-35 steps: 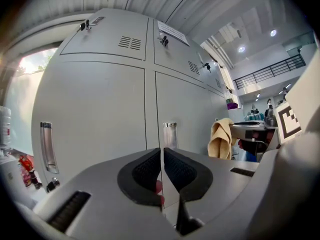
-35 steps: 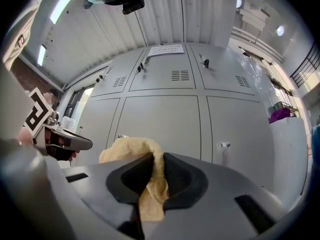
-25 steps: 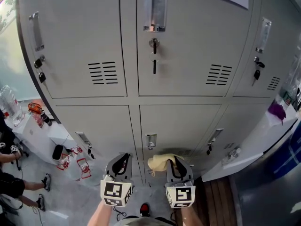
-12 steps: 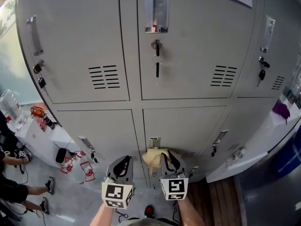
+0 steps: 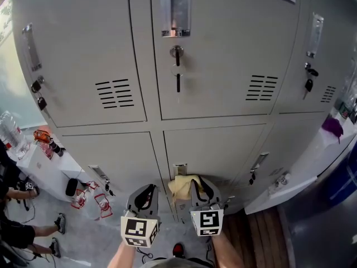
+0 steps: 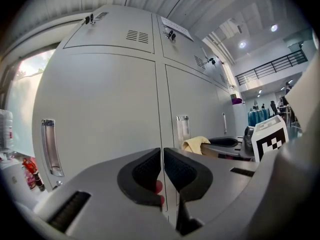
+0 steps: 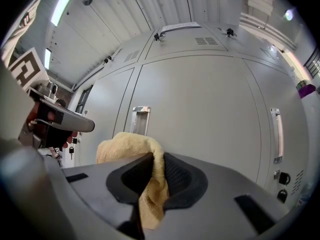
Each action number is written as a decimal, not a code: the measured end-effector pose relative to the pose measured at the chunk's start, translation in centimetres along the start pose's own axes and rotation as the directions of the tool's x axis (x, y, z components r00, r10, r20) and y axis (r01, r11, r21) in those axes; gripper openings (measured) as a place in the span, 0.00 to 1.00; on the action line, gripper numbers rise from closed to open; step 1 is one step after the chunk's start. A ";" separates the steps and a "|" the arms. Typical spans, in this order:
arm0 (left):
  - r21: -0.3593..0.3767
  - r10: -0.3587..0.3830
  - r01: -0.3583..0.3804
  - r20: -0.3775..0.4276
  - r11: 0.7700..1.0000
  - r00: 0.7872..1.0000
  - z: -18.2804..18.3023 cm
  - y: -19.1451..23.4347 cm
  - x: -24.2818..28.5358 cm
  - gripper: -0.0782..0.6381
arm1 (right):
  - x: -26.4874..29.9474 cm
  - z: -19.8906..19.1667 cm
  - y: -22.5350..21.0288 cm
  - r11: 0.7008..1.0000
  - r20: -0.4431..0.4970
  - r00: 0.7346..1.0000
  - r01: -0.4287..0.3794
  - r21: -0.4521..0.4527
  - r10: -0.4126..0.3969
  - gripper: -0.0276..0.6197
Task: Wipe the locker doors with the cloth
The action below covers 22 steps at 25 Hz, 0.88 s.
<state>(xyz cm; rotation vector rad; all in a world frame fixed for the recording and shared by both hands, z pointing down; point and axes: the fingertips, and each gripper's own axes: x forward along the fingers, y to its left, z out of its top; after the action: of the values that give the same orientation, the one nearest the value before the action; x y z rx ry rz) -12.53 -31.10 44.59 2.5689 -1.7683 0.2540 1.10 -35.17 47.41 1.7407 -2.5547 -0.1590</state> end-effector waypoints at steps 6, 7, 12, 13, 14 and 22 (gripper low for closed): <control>-0.003 -0.018 0.018 0.000 1.000 1.000 0.1 -0.7 0.5 0.16 | -0.8 -0.8 -2.4 0.999 -0.027 0.998 0.053 0.001 -0.053 0.15; -0.004 -0.021 0.021 0.001 1.000 1.000 0.1 -0.8 0.6 0.16 | -1.0 -1.1 -2.9 0.998 -0.033 0.997 0.065 -0.001 -0.065 0.15; -0.006 -0.036 0.036 0.002 0.999 0.999 0.1 -1.4 0.9 0.16 | -1.8 -1.6 -5.3 0.993 -0.048 0.992 0.120 -0.017 -0.120 0.15; -0.005 -0.038 0.038 0.003 0.999 0.999 0.1 -1.4 0.9 0.16 | -1.9 -1.7 -5.8 0.991 -0.050 0.990 0.130 -0.018 -0.131 0.15; -0.005 -0.041 0.041 0.004 0.999 0.999 0.1 -1.5 1.0 0.16 | -2.1 -1.8 -6.2 0.990 -0.052 0.989 0.140 -0.019 -0.140 0.15; -0.001 -0.056 0.056 0.005 0.998 0.998 0.2 -1.8 1.1 0.16 | -3.4 -2.8 -10.1 0.973 -0.065 0.971 0.227 -0.036 -0.229 0.15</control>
<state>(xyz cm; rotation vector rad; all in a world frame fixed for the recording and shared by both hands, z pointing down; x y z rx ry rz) -10.41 -31.52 44.69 2.6159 -1.6945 0.2454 11.93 -35.83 49.16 1.9882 -2.2888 -0.1405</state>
